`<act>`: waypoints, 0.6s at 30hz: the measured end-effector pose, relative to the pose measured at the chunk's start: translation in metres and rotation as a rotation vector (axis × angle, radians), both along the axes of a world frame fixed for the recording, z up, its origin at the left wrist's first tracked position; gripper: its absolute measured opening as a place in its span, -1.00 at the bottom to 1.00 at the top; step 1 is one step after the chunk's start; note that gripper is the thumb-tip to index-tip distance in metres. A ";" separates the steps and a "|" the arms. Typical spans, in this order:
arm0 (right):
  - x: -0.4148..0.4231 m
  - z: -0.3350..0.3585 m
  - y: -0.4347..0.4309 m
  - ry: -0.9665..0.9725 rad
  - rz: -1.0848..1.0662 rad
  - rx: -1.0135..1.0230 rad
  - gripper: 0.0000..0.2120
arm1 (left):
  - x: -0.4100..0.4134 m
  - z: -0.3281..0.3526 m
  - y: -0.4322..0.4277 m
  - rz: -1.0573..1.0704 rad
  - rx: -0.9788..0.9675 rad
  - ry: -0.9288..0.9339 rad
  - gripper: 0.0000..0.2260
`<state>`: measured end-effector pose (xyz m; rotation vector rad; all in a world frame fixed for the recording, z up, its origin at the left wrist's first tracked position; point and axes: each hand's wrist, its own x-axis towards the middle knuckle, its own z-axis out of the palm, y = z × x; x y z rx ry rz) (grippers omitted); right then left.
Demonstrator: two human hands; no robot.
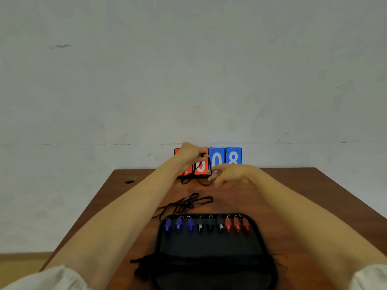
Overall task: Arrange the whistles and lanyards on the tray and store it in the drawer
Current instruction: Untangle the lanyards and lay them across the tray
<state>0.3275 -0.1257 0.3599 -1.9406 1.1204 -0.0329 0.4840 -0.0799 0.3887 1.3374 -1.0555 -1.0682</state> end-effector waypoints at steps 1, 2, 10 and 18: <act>0.004 -0.007 0.003 -0.013 0.007 -0.001 -0.42 | -0.002 0.000 0.002 0.008 -0.014 0.036 -0.83; 0.010 -0.014 0.005 -0.040 -0.007 -0.018 -0.38 | -0.003 0.000 0.003 0.022 -0.046 0.079 -0.70; 0.031 -0.023 0.000 -0.504 -0.167 -0.004 -0.89 | 0.004 0.006 0.007 0.133 -0.307 0.081 -0.72; 0.017 -0.016 -0.005 -0.749 -0.357 0.007 -0.92 | 0.034 -0.005 0.010 0.367 -0.327 -0.605 -0.79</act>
